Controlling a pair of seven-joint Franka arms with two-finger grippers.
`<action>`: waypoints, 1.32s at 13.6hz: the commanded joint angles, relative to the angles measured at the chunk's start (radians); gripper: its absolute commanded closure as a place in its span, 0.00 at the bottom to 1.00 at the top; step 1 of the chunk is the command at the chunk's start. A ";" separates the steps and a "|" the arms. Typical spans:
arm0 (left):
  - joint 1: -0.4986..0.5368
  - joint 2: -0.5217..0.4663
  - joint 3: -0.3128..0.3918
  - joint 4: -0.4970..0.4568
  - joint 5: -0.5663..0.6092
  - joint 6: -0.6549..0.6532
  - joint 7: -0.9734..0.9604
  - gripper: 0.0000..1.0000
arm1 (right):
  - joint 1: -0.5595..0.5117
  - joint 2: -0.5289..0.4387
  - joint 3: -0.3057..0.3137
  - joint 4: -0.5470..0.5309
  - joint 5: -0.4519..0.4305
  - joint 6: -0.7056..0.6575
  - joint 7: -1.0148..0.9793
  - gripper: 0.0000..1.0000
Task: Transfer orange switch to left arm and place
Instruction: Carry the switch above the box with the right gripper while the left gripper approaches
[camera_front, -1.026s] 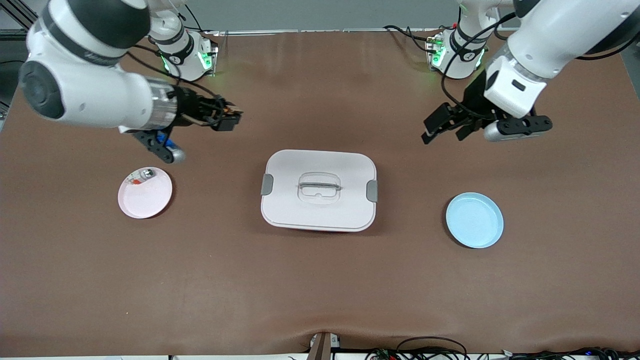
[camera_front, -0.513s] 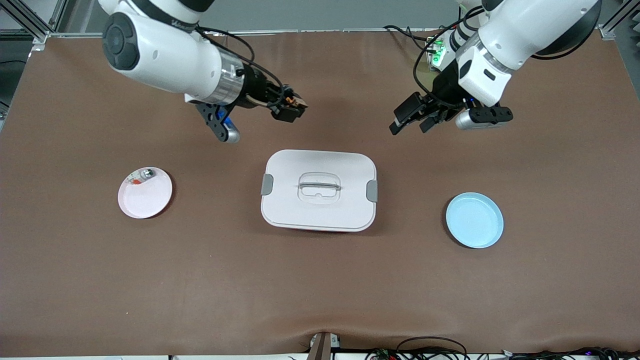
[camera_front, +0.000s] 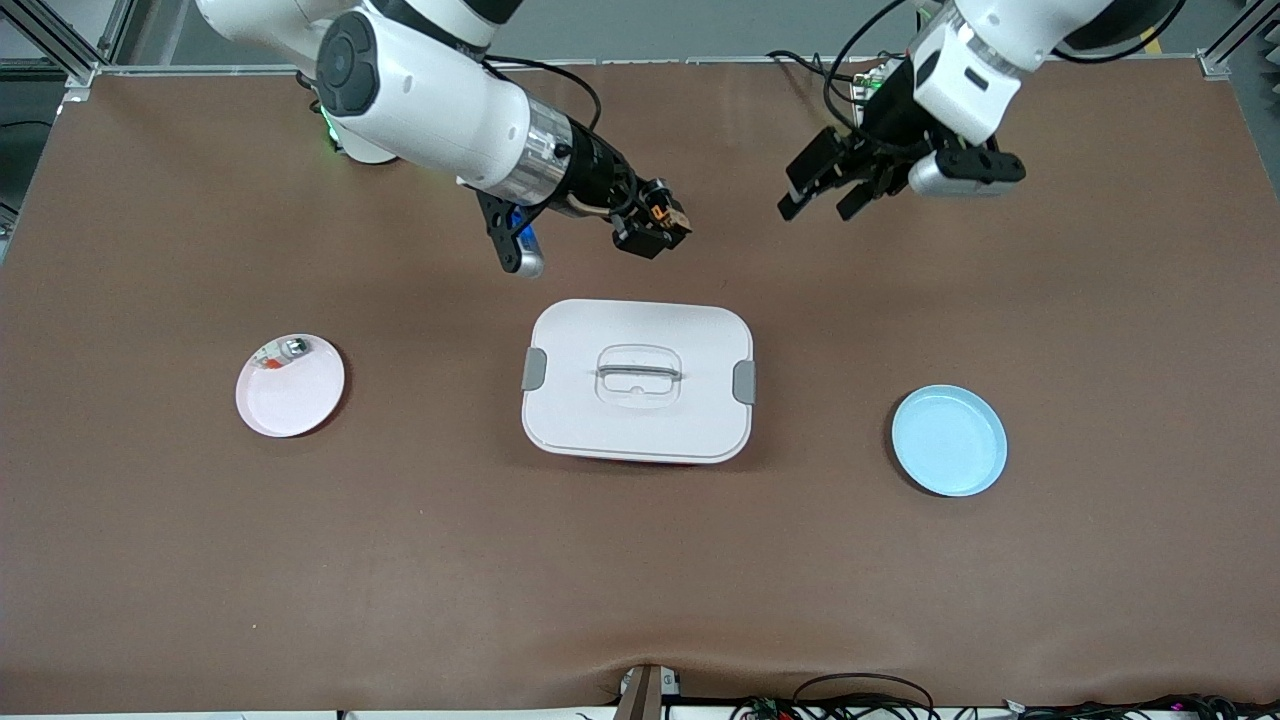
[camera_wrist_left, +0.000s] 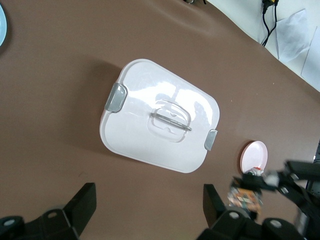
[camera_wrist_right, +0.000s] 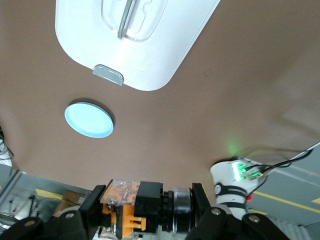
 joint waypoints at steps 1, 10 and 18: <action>0.009 -0.054 -0.005 -0.027 -0.063 -0.018 0.030 0.11 | 0.039 0.044 -0.008 0.049 0.017 0.043 0.084 0.77; 0.015 -0.002 -0.005 -0.046 -0.211 -0.004 0.203 0.21 | 0.087 0.104 -0.010 0.103 0.012 0.110 0.178 0.77; 0.006 0.057 -0.008 -0.043 -0.272 0.092 0.276 0.24 | 0.087 0.106 -0.011 0.103 0.011 0.110 0.176 0.77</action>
